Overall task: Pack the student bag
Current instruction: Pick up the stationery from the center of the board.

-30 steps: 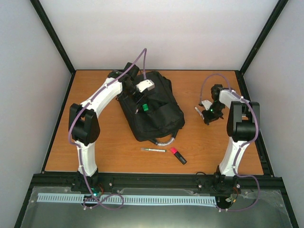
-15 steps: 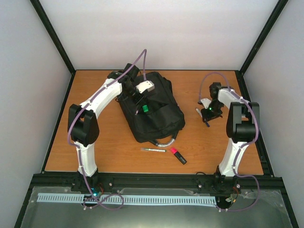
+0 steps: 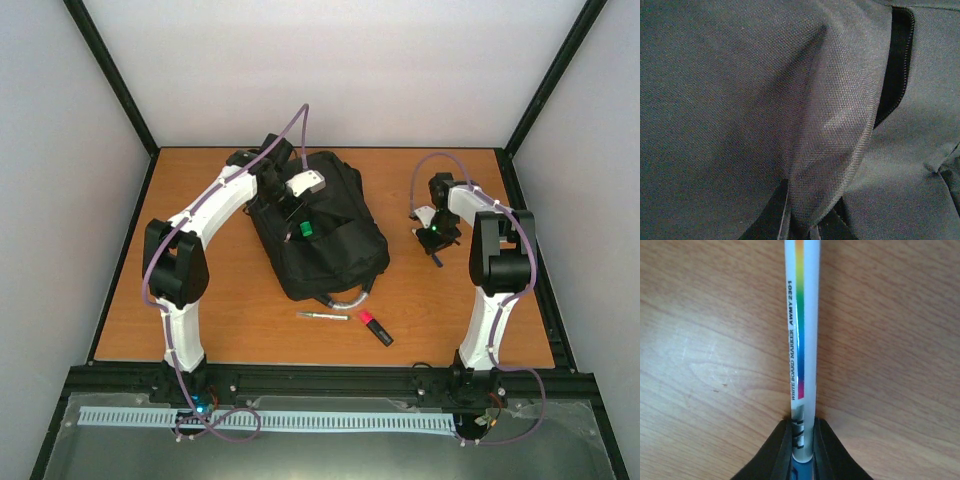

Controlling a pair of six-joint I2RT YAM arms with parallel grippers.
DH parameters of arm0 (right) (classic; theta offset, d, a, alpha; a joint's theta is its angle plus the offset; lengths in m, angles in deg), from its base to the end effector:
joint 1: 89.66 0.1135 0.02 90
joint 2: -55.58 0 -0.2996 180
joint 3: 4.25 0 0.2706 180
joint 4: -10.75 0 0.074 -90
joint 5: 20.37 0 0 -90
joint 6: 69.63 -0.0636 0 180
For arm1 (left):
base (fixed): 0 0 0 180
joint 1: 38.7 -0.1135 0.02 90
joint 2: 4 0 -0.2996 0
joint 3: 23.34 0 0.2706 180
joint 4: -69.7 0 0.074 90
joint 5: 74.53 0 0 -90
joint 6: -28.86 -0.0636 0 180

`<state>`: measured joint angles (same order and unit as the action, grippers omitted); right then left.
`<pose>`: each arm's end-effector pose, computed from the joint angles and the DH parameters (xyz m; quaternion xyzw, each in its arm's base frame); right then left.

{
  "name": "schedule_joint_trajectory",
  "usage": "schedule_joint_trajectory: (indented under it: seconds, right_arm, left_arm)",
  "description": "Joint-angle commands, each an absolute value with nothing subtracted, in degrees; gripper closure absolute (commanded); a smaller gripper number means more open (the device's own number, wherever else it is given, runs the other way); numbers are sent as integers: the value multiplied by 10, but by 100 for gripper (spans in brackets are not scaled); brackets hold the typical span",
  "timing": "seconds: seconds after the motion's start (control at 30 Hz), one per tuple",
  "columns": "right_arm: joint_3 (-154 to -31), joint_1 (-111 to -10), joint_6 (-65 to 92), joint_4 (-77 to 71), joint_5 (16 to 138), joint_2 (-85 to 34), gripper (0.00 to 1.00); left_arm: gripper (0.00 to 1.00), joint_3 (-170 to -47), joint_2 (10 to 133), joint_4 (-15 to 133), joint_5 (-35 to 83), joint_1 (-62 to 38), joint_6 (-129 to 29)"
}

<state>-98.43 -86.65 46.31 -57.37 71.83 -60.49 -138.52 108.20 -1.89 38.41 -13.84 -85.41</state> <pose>0.4020 0.0236 0.1442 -0.2499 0.9681 0.0188 0.0037 0.3995 -0.2124 0.2815 0.4339 0.8605 -0.1963 0.1809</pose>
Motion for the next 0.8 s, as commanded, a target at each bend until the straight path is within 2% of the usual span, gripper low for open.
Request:
schedule_joint_trajectory:
  seconds: [0.0,0.2,0.43,0.67,0.77]
  right_arm:
    - [-986,-865,452,-581,715,-613,89]
    - [-981,-876,441,-577,793,-584,97]
    - [-1034,-877,489,-628,943,-524,97]
    - [-1137,-874,537,-767,1109,-542,97]
    - [-1148,-840,529,-782,1169,-527,97]
  left_arm:
    - [98,-1389,1052,-36,415,-130,-864]
    - [98,-1388,1052,-35,416,-130,-864]
    - [98,-1387,1051,-34,411,-130,-868]
    - [98,-1391,1055,-32,409,-130,-862]
    - [98,-1398,1058,-32,411,-130,-860]
